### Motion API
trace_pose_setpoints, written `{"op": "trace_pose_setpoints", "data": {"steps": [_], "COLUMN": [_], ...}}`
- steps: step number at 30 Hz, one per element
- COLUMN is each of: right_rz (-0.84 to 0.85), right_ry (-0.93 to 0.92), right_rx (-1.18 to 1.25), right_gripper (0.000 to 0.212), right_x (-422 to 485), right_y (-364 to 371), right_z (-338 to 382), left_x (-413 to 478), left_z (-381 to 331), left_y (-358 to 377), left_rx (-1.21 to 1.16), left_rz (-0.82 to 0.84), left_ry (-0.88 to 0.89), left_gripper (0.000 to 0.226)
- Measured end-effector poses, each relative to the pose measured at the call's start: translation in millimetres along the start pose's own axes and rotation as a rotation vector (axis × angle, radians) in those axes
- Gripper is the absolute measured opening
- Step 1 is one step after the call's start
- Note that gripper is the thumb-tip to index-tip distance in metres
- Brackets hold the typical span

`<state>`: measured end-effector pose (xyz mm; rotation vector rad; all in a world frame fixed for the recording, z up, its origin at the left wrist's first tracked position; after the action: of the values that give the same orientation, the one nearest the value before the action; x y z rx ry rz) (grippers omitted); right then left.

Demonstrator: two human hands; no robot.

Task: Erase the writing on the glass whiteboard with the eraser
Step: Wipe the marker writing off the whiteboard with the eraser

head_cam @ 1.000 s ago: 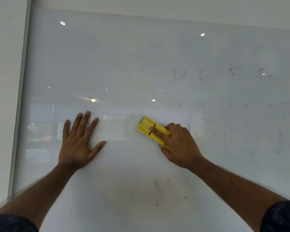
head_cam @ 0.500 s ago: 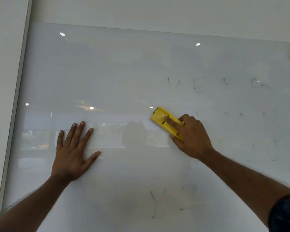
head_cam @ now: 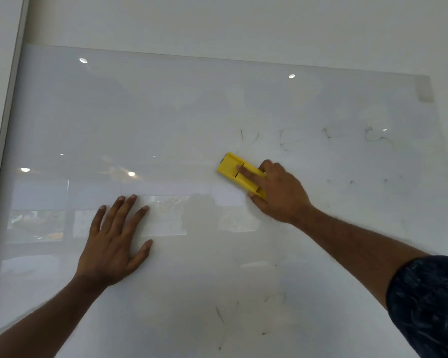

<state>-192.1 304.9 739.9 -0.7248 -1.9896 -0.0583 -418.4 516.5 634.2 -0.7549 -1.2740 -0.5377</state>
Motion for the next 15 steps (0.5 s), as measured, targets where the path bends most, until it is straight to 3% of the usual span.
{"op": "trace_pose_setpoints", "data": {"steps": [4, 6, 8, 12, 15], "right_rz": [-0.099, -0.128, -0.123, -0.058, -0.057], "right_ry": [0.37, 0.442, 0.387, 0.094, 0.163], "right_rx": [0.059, 0.075, 0.089, 0.005, -0.073], "right_gripper": [0.069, 0.069, 0.069, 0.068, 0.067], "right_x": [20, 21, 22, 29, 34], "right_y": [-18, -16, -10, -4, -16], "right_z": [-72, -72, -51, -13, -44], "left_x": [28, 36, 42, 58, 67], "left_z": [-14, -23, -36, -67, -83], "left_y": [-5, -5, -3, -2, -1], "left_rx": [0.006, -0.007, -0.039, -0.066, -0.067], "left_rz": [0.0, -0.004, -0.009, -0.003, -0.002], "left_ry": [0.052, 0.065, 0.065, 0.106, 0.115], "left_gripper": [0.071, 0.07, 0.069, 0.066, 0.066]}}
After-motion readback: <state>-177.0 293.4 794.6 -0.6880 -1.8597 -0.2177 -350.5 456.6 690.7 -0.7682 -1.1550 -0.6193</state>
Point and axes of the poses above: each hand's wrist, its own x-axis towards the middle knuckle, its own y-axis out of the palm, z = x × y, the point moved 10 cm from there along x, towards the middle knuckle, and after that the axes turned 11 degrees about -y, right-handed, at the moved point
